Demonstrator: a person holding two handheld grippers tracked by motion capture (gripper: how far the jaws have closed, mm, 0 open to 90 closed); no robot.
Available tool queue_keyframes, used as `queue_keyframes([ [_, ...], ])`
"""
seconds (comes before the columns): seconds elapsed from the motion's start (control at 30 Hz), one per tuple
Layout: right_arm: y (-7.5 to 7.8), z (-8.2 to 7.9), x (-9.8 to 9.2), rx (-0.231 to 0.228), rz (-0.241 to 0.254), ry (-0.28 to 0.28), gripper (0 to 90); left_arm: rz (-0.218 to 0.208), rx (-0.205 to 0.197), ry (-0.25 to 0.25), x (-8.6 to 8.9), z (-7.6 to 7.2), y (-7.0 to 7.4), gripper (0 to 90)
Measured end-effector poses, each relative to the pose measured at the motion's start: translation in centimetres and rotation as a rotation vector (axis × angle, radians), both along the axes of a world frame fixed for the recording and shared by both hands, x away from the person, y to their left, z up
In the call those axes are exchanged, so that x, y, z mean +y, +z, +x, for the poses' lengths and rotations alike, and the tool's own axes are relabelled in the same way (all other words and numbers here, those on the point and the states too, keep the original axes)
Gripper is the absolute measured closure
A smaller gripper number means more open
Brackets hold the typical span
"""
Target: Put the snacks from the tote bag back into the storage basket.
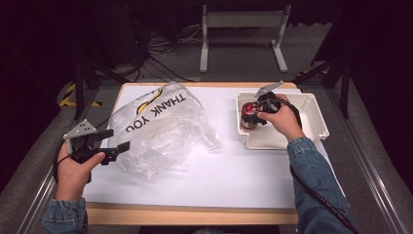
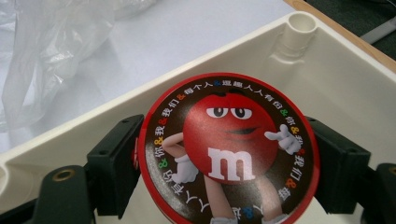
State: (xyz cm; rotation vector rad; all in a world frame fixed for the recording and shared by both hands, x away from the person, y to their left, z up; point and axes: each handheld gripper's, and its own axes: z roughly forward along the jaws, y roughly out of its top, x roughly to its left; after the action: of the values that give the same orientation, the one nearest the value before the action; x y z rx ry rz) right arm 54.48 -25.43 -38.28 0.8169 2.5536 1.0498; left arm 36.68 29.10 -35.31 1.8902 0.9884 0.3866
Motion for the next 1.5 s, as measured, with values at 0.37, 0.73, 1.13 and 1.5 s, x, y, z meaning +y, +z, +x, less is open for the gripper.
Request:
queue_keyframes([
  [0.37,-0.8,0.0,0.1,0.012,-0.015,0.014,21.9,0.001,0.001,0.001,0.1,0.0,0.0,17.0],
  [0.73,-1.3,-0.1,0.3,0.02,-0.017,0.023,21.9,-0.001,0.002,0.002,0.1,0.0,0.0,16.9],
  [1.13,-1.5,-0.3,0.5,0.009,-0.018,0.032,21.7,0.0,0.002,-0.003,0.0,0.1,0.0,16.9],
  [1.5,-0.8,-0.7,0.3,0.02,0.044,0.006,13.3,0.004,0.008,-0.01,-0.1,0.2,-0.1,16.8],
])
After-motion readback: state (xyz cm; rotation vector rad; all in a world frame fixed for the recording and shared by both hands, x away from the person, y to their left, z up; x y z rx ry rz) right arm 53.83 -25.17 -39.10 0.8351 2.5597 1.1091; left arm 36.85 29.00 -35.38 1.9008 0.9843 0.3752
